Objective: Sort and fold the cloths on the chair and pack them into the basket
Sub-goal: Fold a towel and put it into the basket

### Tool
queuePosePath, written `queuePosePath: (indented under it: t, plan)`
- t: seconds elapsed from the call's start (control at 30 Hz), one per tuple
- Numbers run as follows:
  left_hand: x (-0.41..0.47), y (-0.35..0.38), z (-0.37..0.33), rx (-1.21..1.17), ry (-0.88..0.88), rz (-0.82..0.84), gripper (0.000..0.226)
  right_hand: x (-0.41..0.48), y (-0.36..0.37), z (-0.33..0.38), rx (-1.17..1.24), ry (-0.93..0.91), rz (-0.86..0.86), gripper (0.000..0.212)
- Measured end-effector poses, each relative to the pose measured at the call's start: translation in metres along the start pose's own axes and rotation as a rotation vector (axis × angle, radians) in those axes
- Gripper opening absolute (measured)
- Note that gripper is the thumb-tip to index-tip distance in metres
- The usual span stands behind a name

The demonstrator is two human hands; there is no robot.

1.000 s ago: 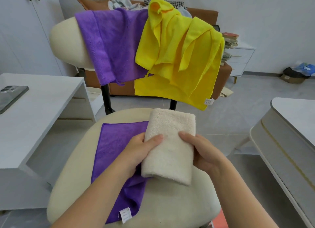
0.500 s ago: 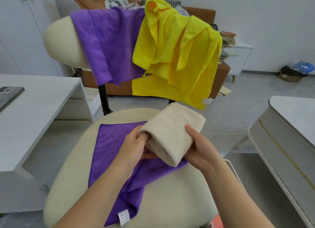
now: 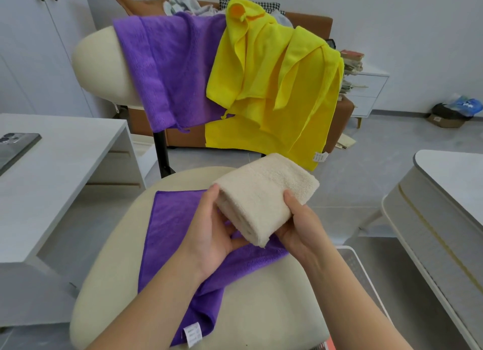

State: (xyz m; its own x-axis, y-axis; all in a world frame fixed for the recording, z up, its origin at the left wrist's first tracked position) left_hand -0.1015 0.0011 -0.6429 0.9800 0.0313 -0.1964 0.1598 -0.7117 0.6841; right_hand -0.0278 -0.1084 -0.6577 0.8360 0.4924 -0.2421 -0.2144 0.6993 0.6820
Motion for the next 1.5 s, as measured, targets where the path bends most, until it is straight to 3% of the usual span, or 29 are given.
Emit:
queuePosePath:
  t: [0.1,0.2,0.3,0.43,0.5,0.63,0.73,0.8,0.9,1.0,1.1,1.17,1.27,1.4,1.5]
  plan:
    - [0.001,0.004,0.009,0.108,-0.005,0.015,0.054,0.001,0.003,0.002,-0.088,-0.043,0.036,0.026]
    - [0.001,-0.008,0.002,0.286,0.037,-0.090,0.044,-0.002,0.000,0.008,-0.058,-0.006,0.036,0.029]
    - [0.000,-0.018,-0.015,0.422,0.030,-0.065,0.045,-0.005,-0.011,0.021,-0.050,0.034,0.011,0.024]
    - [-0.006,-0.031,-0.030,0.623,-0.037,-0.002,0.054,-0.012,-0.016,0.029,-0.452,0.160,0.081,0.030]
    - [-0.006,-0.037,-0.029,0.650,-0.052,-0.018,0.051,-0.014,-0.019,0.023,-0.592,0.202,0.082,0.021]
    - [0.001,-0.045,-0.013,0.581,-0.035,-0.228,0.036,-0.012,-0.024,0.024,-0.836,0.096,-0.148,0.021]
    - [-0.002,-0.051,-0.023,0.910,0.079,-0.489,0.043,-0.009,-0.014,0.034,-1.068,-0.131,-0.191,0.025]
    - [-0.007,-0.047,-0.034,0.980,0.190,-0.549,0.034,-0.008,-0.011,0.039,-1.156,-0.226,-0.216,0.029]
    - [-0.012,-0.029,-0.048,1.071,0.433,-0.477,0.022,-0.006,-0.015,0.043,-1.153,-0.247,-0.247,0.027]
    - [-0.023,-0.002,-0.056,1.285,0.703,-0.331,0.031,-0.001,-0.024,0.034,-1.021,-0.133,-0.232,0.027]
    - [-0.025,-0.001,-0.058,1.377,0.790,-0.298,0.032,0.002,-0.027,0.028,-0.930,-0.050,-0.228,0.023]
    - [-0.023,-0.009,-0.060,1.251,0.735,-0.341,0.025,0.000,-0.021,0.033,-0.974,-0.109,-0.225,0.023]
    - [-0.011,-0.034,-0.052,0.955,0.447,-0.447,0.015,-0.012,-0.002,0.051,-1.165,-0.375,-0.249,0.027]
    - [0.002,-0.058,-0.020,0.527,0.028,-0.438,0.031,-0.041,0.032,0.055,-1.371,-0.816,-0.131,0.021]
    - [0.002,-0.069,0.000,0.347,-0.193,-0.399,0.043,-0.050,0.046,0.046,-1.433,-0.972,-0.015,0.021]
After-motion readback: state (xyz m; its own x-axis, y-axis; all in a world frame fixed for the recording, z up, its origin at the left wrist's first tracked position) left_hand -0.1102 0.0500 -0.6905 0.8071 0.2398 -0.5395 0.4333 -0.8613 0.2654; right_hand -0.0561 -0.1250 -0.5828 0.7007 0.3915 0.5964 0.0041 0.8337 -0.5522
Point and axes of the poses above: each hand's wrist, its own x-axis towards the middle knuckle, its own y-axis out of the palm, z = x × y, the point moved 9 cm from there along x, towards the middle knuckle, and after that the axes turned 7 degrees about z, right-handed, at the moved point
